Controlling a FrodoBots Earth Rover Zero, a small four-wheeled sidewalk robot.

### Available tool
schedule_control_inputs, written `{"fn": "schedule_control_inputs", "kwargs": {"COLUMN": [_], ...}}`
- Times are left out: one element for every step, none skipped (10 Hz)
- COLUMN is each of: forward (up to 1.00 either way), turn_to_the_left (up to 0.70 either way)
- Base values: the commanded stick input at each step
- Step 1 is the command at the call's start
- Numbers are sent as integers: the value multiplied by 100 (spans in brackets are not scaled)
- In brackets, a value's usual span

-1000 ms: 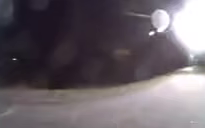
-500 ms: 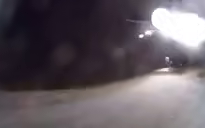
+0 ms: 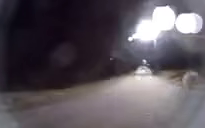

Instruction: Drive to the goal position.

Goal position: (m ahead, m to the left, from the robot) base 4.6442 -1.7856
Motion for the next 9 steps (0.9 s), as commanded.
{"fn": "schedule_control_inputs", "kwargs": {"forward": [0,0,0,0,0,0,0,0,0], "turn_to_the_left": [-70,-70,-70,-70,-70,-70,-70,-70,-49]}}
